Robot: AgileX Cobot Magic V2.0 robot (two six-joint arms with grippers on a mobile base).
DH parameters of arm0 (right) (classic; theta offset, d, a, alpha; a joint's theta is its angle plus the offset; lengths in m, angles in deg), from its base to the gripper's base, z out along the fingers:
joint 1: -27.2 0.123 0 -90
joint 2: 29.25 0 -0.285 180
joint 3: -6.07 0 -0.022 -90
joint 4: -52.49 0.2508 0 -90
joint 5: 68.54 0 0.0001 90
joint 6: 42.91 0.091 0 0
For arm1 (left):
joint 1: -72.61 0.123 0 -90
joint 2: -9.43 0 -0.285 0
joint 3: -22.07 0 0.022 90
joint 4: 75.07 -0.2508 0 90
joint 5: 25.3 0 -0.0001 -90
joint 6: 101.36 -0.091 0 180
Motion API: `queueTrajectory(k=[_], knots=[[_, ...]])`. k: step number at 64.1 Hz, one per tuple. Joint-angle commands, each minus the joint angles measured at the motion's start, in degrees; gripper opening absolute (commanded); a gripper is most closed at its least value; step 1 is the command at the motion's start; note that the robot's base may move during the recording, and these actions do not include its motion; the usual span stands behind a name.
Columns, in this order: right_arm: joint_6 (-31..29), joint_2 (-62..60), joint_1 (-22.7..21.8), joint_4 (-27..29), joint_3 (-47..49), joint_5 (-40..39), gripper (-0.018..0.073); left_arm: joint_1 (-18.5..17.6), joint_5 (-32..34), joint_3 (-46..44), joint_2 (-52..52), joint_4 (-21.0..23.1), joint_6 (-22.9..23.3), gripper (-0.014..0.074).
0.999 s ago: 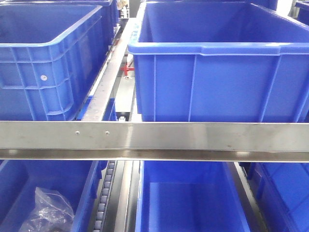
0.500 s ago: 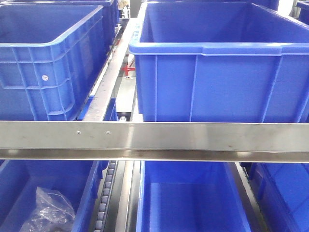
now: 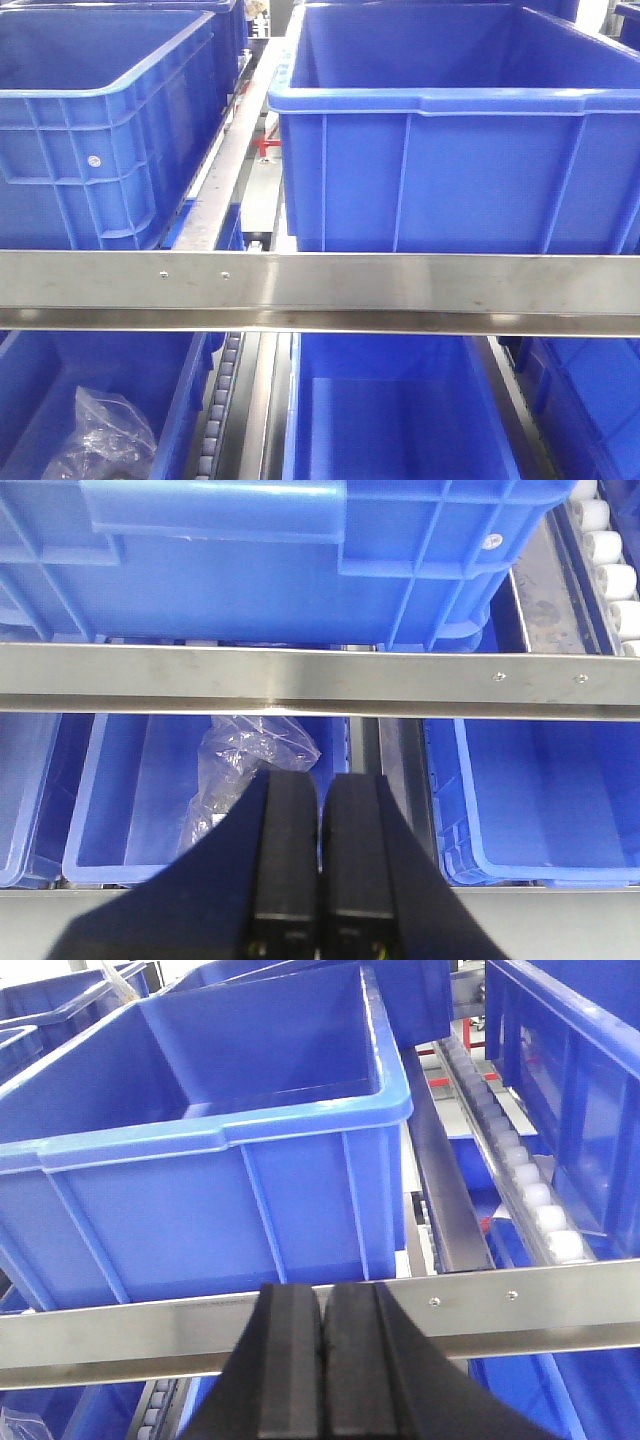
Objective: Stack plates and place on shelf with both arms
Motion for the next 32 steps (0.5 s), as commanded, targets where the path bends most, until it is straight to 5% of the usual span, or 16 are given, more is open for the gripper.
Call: queueTrajectory(k=[1, 32], knots=[[-0.39, -0.99, -0.41, 0.00, -0.05, -4.36, 0.0048, 0.13, 4.42, -1.66, -0.05, -0.09, 0.43, 0.0082], [-0.39, -0.99, -0.41, 0.00, -0.05, -4.23, 0.0048, 0.13, 4.42, -1.66, -0.05, -0.09, 0.43, 0.0082]])
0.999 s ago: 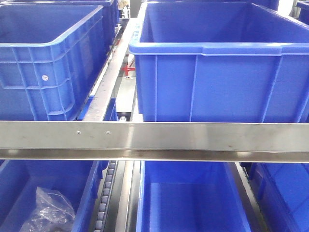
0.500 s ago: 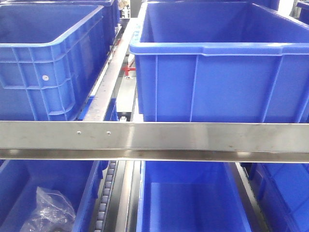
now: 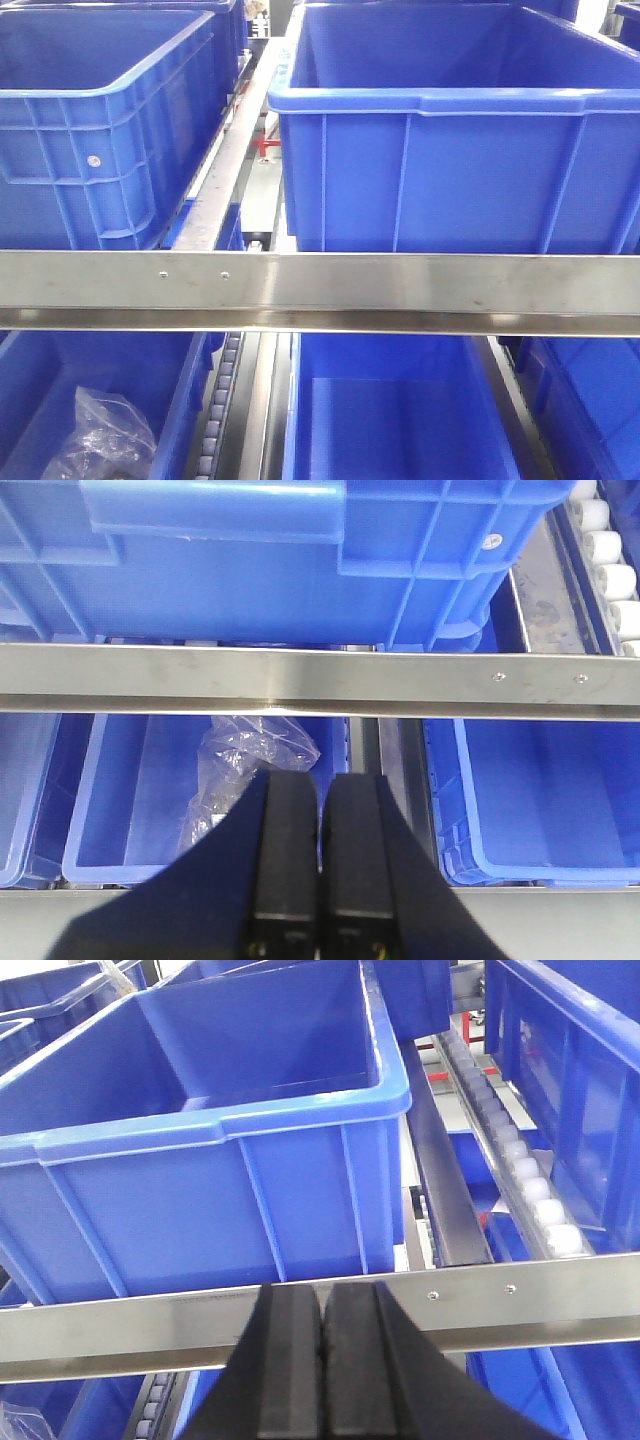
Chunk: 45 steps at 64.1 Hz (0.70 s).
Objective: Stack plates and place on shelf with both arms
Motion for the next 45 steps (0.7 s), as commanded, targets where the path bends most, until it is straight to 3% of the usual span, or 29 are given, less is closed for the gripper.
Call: queueTrajectory(k=[1, 27, 33, 45], knots=[[-0.41, -0.99, -0.41, 0.00, -0.05, -4.81, 0.0048, 0.13, 4.42, -1.66, -0.05, -0.09, 0.43, 0.0082], [-0.41, -0.99, -0.41, 0.00, -0.05, -4.81, 0.0048, 0.25, 4.00, -1.66, -0.99, -2.08, 0.43, 0.0082], [-0.41, -0.99, -0.41, 0.00, -0.05, -4.81, 0.0048, 0.25, 3.86, -1.66, -5.05, 2.70, 0.53, 0.0082], [-0.41, -0.99, -0.41, 0.00, -0.05, -4.81, 0.0048, 0.34, 5.72, 3.80, -19.34, 1.27, 0.52, 0.0082]])
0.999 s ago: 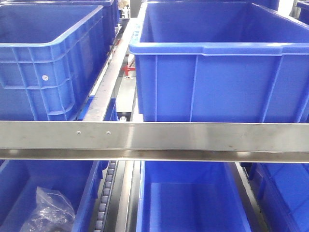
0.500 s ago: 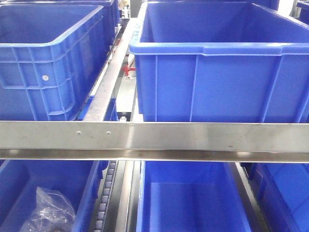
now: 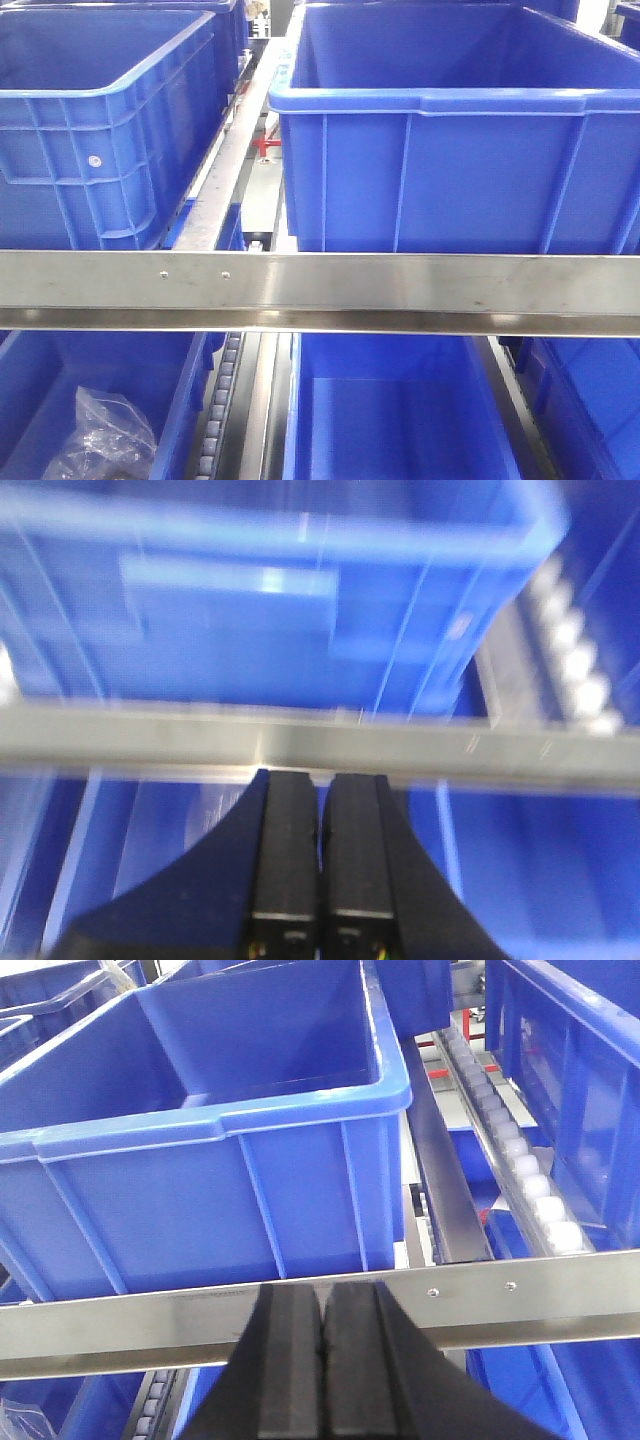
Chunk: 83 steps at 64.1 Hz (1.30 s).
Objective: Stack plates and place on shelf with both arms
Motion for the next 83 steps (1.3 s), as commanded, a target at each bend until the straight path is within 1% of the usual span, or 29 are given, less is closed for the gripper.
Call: queueTrajectory(k=[1, 8, 14, 21, 25, 27, 33, 55, 64, 72, 83], knots=[[-0.41, -0.99, -0.41, 0.00, -0.05, -5.08, 0.0048, 0.21, 5.85, 1.75, -6.58, 0.04, 0.52, 0.0082], [-0.41, -0.99, -0.41, 0.00, -0.05, -5.08, 0.0048, 0.34, 8.37, 8.06, -16.98, 0.04, 0.52, 0.0082], [-0.41, -0.99, -0.41, 0.00, -0.05, -5.08, 0.0048, 1.37, 10.10, 13.19, -24.81, 0.71, 0.52, 0.0082], [-0.41, -0.99, -0.41, 0.00, -0.05, -5.08, 0.0048, 2.87, 11.68, 17.93, -31.32, 1.81, 0.52, 0.0082], [-0.41, -0.99, -0.41, 0.00, -0.05, -5.08, 0.0048, 3.10, 12.18, 19.78, -33.67, 2.25, 0.52, 0.0082], [-0.41, -0.99, -0.41, 0.00, -0.05, -5.08, 0.0048, 3.10, 10.55, 19.51, -33.55, 2.25, 0.52, 0.0082], [-0.41, -0.99, -0.41, 0.00, -0.05, -5.08, 0.0048, 3.13, 10.27, 19.52, -33.43, 2.25, 0.52, 0.0082], [-0.41, -0.99, -0.41, 0.00, -0.05, -5.08, 0.0048, 2.98, 10.27, 19.52, -33.43, 3.20, 0.52, 0.0082], [-0.41, -0.99, -0.41, 0.00, -0.05, -5.08, 0.0048, 2.98, 10.96, 19.52, -33.35, 5.17, 0.29, 0.0082], [-0.41, -0.99, -0.41, 0.00, -0.05, -5.08, 0.0048, 2.98, 11.68, 19.52, -33.35, 5.20, -1.24, 0.0082], [-0.41, -0.99, -0.41, 0.00, -0.05, -5.08, 0.0048, 2.98, 11.34, 19.62, -33.35, 5.20, -1.24, 0.0082]])
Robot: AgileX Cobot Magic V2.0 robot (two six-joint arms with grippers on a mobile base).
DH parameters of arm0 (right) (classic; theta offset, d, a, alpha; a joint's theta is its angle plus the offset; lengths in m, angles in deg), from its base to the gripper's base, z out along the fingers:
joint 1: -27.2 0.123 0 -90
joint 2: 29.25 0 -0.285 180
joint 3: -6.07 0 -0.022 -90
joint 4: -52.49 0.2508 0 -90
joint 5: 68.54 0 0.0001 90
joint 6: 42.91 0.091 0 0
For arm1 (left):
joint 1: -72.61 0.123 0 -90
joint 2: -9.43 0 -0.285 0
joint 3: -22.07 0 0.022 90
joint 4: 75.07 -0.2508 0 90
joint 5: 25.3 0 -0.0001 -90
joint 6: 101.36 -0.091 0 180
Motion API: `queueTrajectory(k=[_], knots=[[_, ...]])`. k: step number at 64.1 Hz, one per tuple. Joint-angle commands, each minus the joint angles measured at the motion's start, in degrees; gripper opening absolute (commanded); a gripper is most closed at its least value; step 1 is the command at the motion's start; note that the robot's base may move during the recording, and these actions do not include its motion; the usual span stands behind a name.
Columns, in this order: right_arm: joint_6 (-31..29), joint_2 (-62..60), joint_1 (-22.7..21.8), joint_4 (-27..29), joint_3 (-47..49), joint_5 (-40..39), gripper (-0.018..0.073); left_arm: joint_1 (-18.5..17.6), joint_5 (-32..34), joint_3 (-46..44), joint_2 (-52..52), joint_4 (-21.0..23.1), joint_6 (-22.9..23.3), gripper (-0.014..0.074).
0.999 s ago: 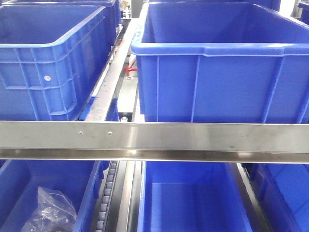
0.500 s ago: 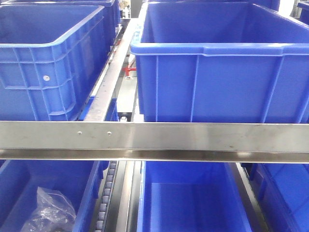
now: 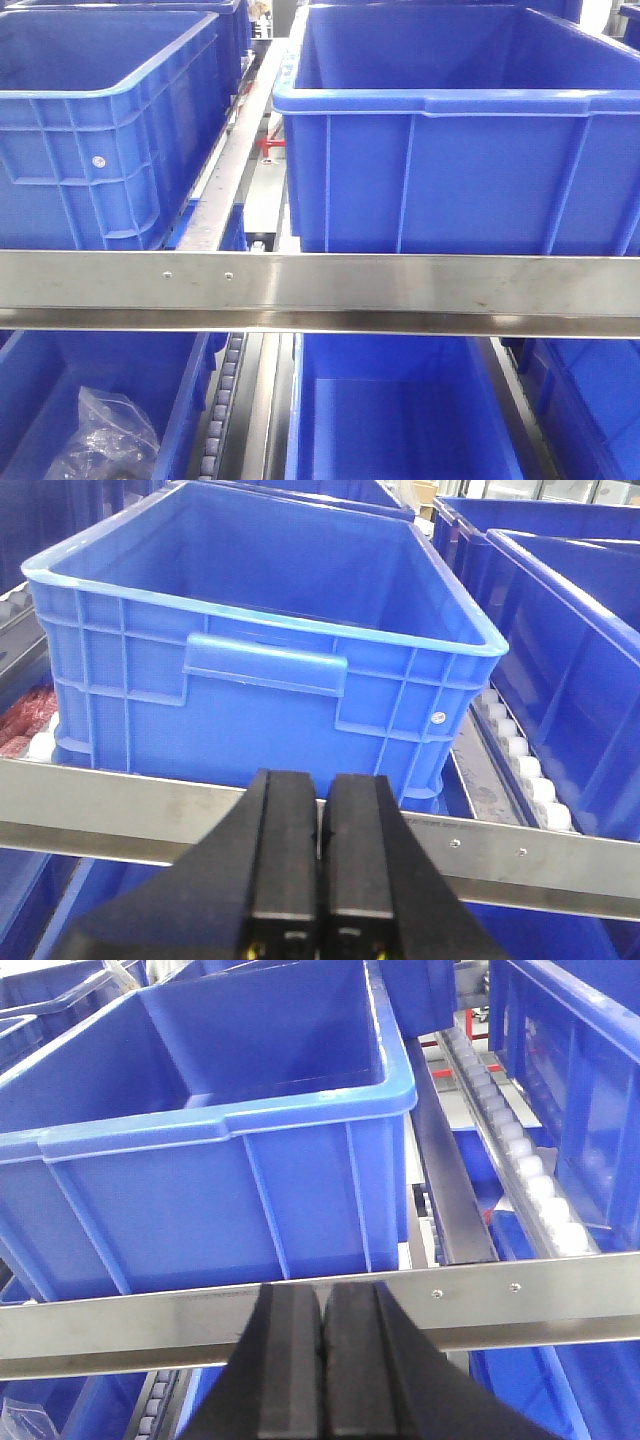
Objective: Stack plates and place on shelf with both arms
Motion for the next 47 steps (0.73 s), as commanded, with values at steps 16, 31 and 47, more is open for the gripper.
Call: queueTrajectory(k=[16, 31, 47], knots=[[-0.41, -0.99, -0.41, -0.07, -0.05, -5.08, 0.0048, -0.14, 4.87, 0.17, -1.09, 0.59, -0.17, 0.0082], [-0.41, -0.99, -0.41, -0.07, -0.05, -5.08, 0.0048, -0.14, 4.87, 0.17, -1.09, 0.59, -0.17, 0.0082], [-0.41, -0.99, -0.41, -0.07, -0.05, -5.08, 0.0048, -0.14, 4.87, 0.17, -1.09, 0.59, -0.17, 0.0082]])
